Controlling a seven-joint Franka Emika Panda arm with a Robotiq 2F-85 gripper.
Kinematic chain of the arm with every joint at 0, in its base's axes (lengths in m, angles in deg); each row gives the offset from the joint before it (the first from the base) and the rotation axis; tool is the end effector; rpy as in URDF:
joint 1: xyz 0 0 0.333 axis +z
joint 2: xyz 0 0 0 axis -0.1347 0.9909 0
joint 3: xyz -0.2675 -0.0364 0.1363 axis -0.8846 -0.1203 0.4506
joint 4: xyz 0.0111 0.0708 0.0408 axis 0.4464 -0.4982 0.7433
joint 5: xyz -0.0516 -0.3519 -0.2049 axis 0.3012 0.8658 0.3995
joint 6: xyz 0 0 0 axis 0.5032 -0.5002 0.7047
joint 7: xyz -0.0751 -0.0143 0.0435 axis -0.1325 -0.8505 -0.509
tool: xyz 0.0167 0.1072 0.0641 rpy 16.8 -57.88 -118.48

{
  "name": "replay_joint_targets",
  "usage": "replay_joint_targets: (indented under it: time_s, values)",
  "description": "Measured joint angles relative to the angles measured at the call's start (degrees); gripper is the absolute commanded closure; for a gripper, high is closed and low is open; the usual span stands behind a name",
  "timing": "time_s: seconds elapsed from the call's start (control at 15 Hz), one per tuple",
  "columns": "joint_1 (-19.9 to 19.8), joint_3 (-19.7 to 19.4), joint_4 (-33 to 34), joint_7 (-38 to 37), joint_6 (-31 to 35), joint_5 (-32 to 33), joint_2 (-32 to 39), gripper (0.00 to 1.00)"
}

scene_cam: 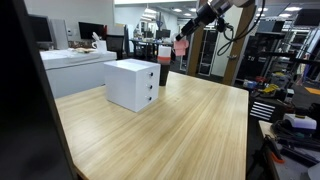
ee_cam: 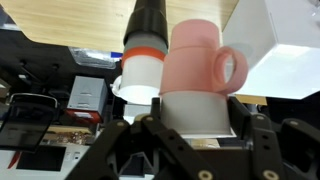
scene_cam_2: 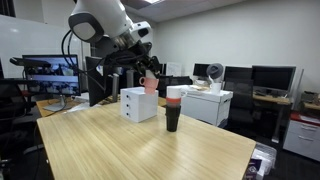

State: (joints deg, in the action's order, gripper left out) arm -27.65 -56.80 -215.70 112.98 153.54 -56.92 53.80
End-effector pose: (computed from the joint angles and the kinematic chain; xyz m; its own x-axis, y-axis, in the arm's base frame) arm 0.4879 -0.2257 0.4047 0.7092 0.0287 0.7044 -0.0089 -0.9987 0.0497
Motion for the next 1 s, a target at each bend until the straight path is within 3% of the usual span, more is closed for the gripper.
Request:
replay_joint_targets:
  time_s: [0.33,0.73,1.0]
  values:
    - [0.6,1.3,-8.2,-1.4,16.8,-3.1,0.1,0.59]
    - [0.6,0.3,-10.9,-11.7,34.3,-3.6,5.5,0.59]
    - [-7.1,-0.5,-5.7,-8.7,33.3,-9.7,8.6,0.59]
